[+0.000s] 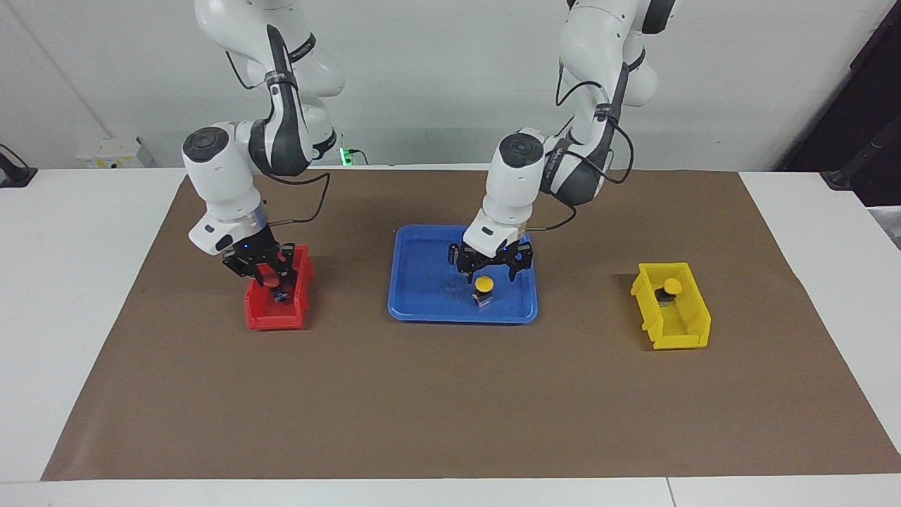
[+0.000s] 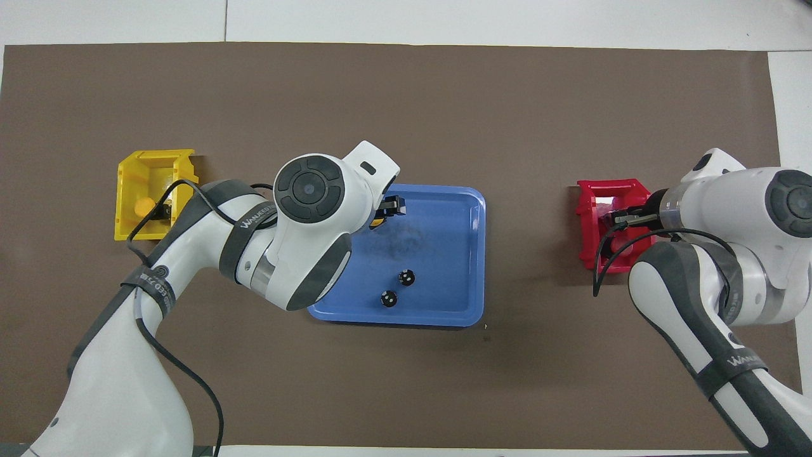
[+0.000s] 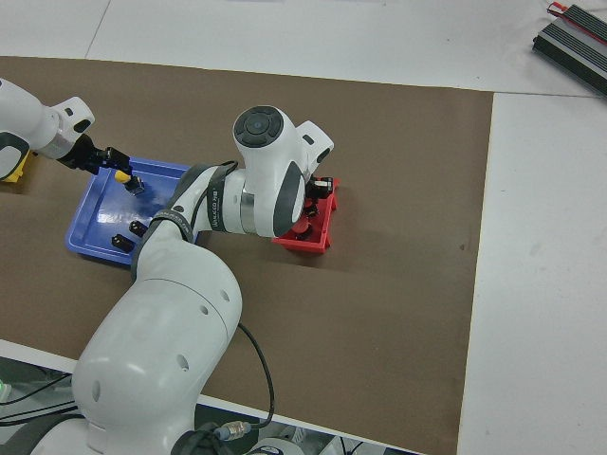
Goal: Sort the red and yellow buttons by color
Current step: 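Place the red button in the red bin while the left gripper grasps yellow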
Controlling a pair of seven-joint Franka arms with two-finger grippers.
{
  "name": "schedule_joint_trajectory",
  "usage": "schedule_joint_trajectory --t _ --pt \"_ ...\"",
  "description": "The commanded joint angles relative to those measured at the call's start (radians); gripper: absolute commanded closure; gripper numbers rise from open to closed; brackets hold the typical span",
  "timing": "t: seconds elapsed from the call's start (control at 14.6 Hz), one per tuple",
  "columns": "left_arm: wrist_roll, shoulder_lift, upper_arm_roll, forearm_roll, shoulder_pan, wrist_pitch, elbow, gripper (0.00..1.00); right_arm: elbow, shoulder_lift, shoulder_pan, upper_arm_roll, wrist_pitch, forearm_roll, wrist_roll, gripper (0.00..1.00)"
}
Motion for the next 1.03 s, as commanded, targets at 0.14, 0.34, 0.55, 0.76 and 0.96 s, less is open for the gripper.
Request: schedule_joint_trajectory --t 0.14,0.34,0.55,0.76,0.96 --pt "-0.047 0.020 0.019 -0.007 -0.020 0.006 0.023 0.45 0.005 -0.007 -0.009 0.011 -0.003 0.026 -0.037 0.38" --pt "-0.132 0.020 0.021 -0.001 -0.035 -0.005 0.026 0.99 0.153 0.016 -0.006 0.011 -0.185 0.024 -0.035 0.10" --pt "-0.135 0.021 0.027 -0.001 -0.021 -0.098 0.110 0.99 0.339 -0.007 -0.003 0.014 -0.416 0.024 -0.026 0.00" --pt "-0.115 -0.023 0.083 0.002 0.005 -0.256 0.193 0.99 0.488 -0.030 -0.010 0.013 -0.619 0.024 0.020 0.00" --pt "0.093 -0.084 0.119 -0.002 0.136 -0.357 0.195 0.99 0.579 -0.043 -0.015 0.008 -0.750 0.024 0.098 0.00"
